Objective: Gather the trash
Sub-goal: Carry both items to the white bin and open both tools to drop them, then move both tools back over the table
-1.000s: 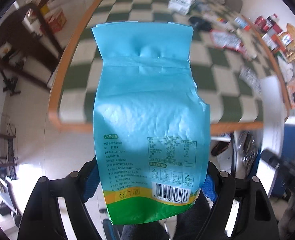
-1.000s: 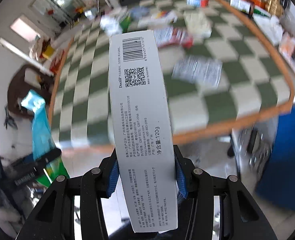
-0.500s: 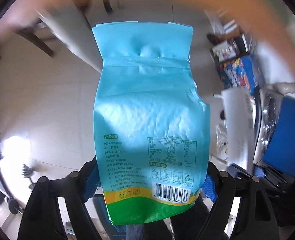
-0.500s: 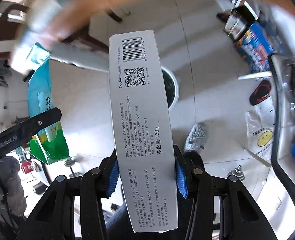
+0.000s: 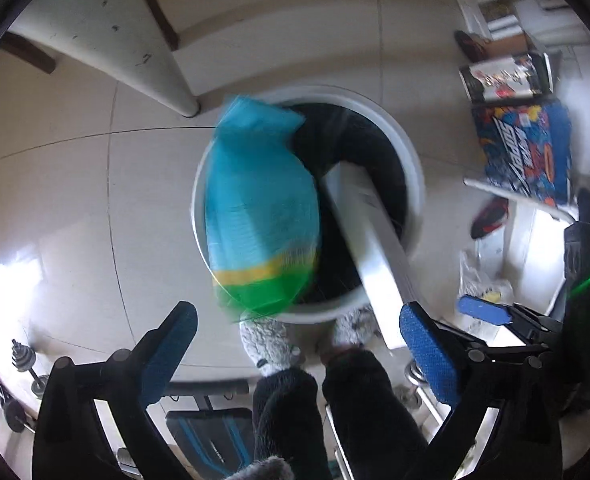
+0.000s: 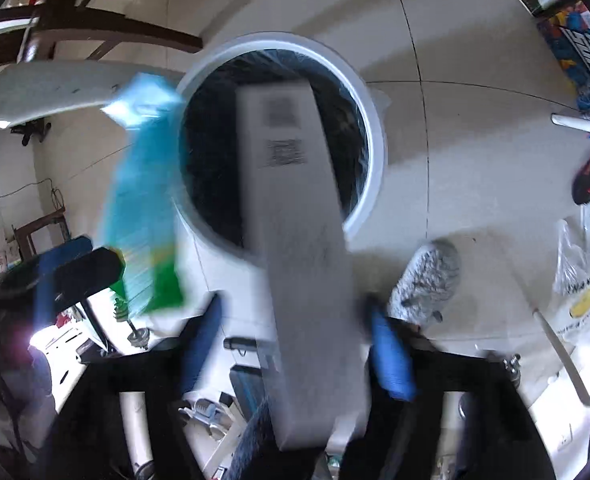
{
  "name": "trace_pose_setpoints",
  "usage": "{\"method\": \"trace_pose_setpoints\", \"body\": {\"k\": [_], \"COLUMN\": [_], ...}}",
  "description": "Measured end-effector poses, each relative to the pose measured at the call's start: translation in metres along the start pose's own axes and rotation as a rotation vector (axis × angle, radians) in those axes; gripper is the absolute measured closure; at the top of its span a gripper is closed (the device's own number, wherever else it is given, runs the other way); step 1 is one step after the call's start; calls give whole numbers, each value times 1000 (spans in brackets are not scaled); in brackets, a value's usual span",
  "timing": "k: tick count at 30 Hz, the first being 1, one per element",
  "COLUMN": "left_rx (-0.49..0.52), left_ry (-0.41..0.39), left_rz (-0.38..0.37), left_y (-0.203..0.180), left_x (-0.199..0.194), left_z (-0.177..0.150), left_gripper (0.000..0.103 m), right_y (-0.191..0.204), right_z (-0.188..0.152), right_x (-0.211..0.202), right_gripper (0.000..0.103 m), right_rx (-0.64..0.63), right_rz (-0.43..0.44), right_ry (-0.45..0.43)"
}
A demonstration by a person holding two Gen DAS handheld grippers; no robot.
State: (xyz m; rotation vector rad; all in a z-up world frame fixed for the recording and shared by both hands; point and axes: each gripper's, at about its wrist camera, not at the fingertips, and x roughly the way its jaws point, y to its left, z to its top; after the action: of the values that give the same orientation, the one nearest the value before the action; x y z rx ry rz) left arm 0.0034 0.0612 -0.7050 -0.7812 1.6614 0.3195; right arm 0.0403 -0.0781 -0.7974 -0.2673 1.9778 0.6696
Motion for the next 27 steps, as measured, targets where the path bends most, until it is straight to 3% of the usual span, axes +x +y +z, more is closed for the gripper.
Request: {"method": "trace_pose_setpoints", "body": {"k": [2,4,7,12,27], "left_rx": [-6,-5,-8,-36,-14], "left_ry": [-38,-79,-116,-120,-163], "left_rz": [14,55,126,153,156], "left_y": [10,13,30,35,15], "left_x": [-2,-7,-15,-25,-84], "left_z": [-3,-8,-20,-35,-87], "left_gripper": [0,0,0,0,0], "right_y": [2,6,9,15,41], "right_z": [10,17,16,2,-59], "right_x": [10,8,2,-14,-76], "right_gripper": [5,0,0,0,0], "right_rx": [-1,-8,-16,-48,-32], "right_rz": [-14,-81,-170,-264,-276], "right_ry": [-9,-51,-102,-155,-253]}}
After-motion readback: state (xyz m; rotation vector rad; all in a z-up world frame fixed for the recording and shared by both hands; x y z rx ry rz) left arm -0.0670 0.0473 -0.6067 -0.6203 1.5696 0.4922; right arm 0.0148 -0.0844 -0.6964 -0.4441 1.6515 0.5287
